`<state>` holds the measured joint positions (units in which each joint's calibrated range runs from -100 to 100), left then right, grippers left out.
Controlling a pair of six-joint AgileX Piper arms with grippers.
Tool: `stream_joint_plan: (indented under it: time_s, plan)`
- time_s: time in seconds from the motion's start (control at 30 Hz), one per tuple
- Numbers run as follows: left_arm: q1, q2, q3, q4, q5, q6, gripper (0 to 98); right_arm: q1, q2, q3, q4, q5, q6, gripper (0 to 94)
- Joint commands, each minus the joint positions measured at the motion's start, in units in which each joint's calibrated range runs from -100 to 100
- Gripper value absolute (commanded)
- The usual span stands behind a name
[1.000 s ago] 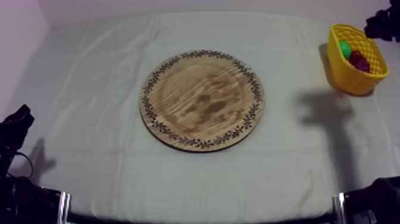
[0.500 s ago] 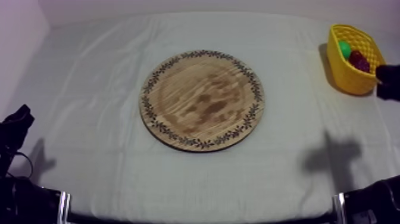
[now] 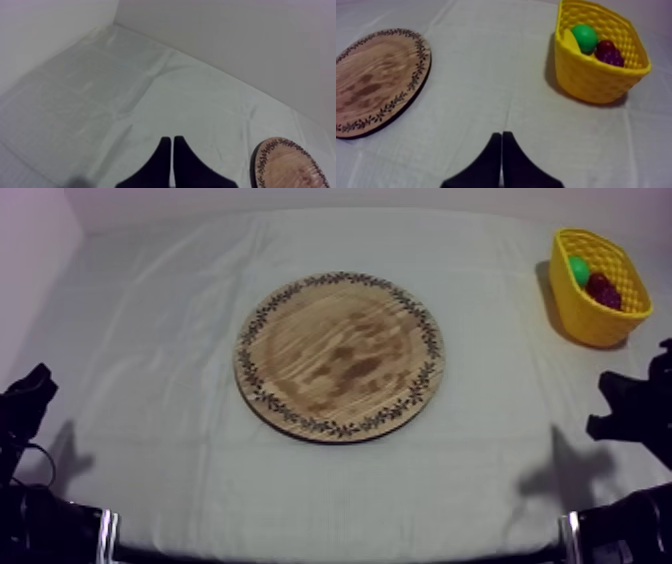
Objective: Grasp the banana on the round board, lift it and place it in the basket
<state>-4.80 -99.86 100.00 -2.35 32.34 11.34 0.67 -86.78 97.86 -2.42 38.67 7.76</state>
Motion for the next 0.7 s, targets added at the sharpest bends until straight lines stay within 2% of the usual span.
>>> stream_joint_plan:
  time_s: [0.0, 0.1, 0.33, 0.67]
  plan:
    - [-0.01, 0.04, 0.00, -0.02, 0.00, -0.01, 0.1, -0.42, -0.98, 0.91, -0.44, -0.10, 1.10, 0.2]
    - [-0.01, 0.04, 0.00, -0.02, 0.00, -0.01, 0.1, -0.92, -2.58, 1.19, -0.21, -0.39, 1.55, 0.2]
    - [-0.01, 0.04, 0.00, -0.02, 0.00, 0.01, 0.1, -1.80, -5.50, 1.74, 0.72, -2.43, 7.22, 0.5]
    - [-0.01, 0.04, 0.00, -0.02, 0.00, 0.01, 0.1, -2.27, -8.72, 1.91, 0.78, -2.97, 4.48, 0.4]
